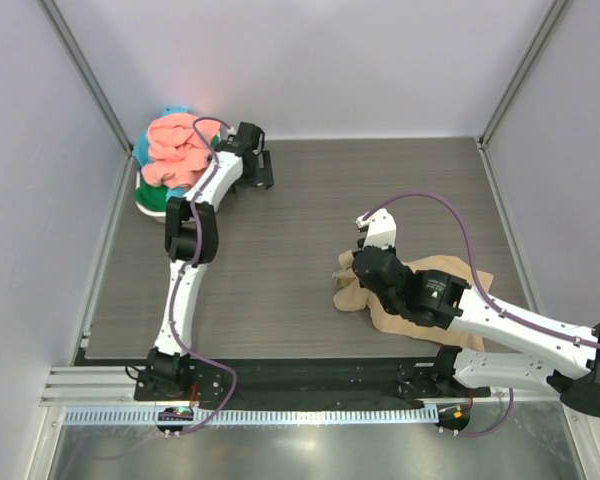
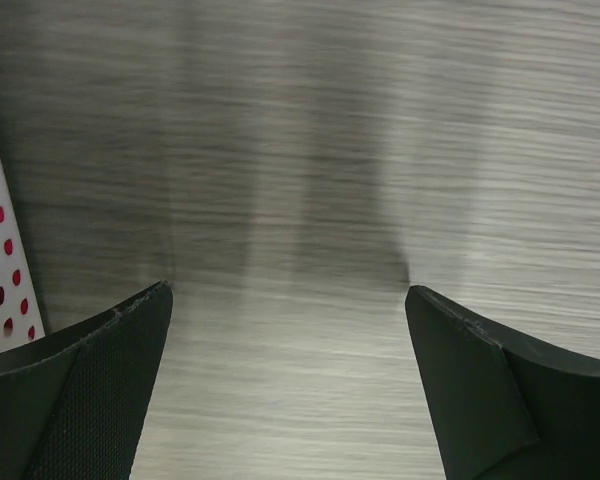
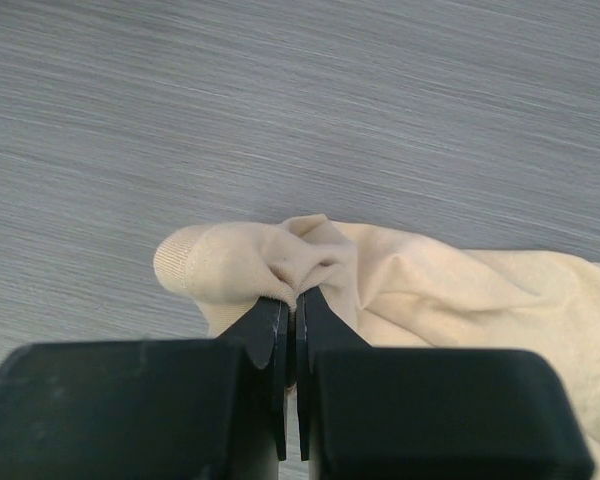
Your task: Fold and stack the t-shirts
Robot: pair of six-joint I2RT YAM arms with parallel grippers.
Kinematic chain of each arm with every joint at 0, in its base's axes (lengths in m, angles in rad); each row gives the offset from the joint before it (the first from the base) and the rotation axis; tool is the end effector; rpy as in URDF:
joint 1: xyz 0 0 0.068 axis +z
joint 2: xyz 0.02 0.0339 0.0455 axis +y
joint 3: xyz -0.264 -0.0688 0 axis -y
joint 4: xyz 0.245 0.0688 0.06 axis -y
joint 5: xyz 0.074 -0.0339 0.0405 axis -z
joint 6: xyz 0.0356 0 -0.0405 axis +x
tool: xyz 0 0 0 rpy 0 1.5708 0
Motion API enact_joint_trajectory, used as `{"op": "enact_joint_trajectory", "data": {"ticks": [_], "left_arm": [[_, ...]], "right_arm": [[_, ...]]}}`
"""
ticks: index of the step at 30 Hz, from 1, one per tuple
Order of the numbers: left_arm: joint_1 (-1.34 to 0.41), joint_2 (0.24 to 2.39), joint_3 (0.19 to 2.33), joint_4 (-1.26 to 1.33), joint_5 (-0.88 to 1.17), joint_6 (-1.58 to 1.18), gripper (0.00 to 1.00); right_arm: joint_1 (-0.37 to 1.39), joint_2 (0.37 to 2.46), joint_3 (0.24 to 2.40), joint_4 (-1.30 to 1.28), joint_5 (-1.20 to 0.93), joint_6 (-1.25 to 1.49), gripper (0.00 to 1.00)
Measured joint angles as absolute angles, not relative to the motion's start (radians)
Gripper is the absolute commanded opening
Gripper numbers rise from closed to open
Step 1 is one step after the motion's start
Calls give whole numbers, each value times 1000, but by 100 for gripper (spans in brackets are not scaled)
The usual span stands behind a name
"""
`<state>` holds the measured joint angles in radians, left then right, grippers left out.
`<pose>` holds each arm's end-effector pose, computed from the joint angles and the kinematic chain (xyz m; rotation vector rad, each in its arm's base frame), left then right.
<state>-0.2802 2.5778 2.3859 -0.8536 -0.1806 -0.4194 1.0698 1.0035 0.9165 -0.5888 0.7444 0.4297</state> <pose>0.5301 -0.1459 0.1724 -0.2429 2.5776 -0.0183 0.1199 0.1687 0.3120 -0.2755 2.0313 0.0833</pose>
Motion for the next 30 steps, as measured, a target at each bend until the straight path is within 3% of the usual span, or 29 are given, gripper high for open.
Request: {"op": "enact_joint_trajectory", "data": {"ticks": [12,17,22,30], "left_arm": [[-40,2371,2133,-827,-153,-421,100],[-73,2108,1884,-813,-153,-451,100],[-142,1747,1674,-783,-127,-483,100],[-116,1299,1380,-776,-142,-450,100]], "right_arm": [[1065,1082,925,-584,745,416,1],[1009,1221,1082,-579,659,365,1],[944,1429,1444,-611,510,283,1],[933,1819,2465,-726,321,109,1]]}}
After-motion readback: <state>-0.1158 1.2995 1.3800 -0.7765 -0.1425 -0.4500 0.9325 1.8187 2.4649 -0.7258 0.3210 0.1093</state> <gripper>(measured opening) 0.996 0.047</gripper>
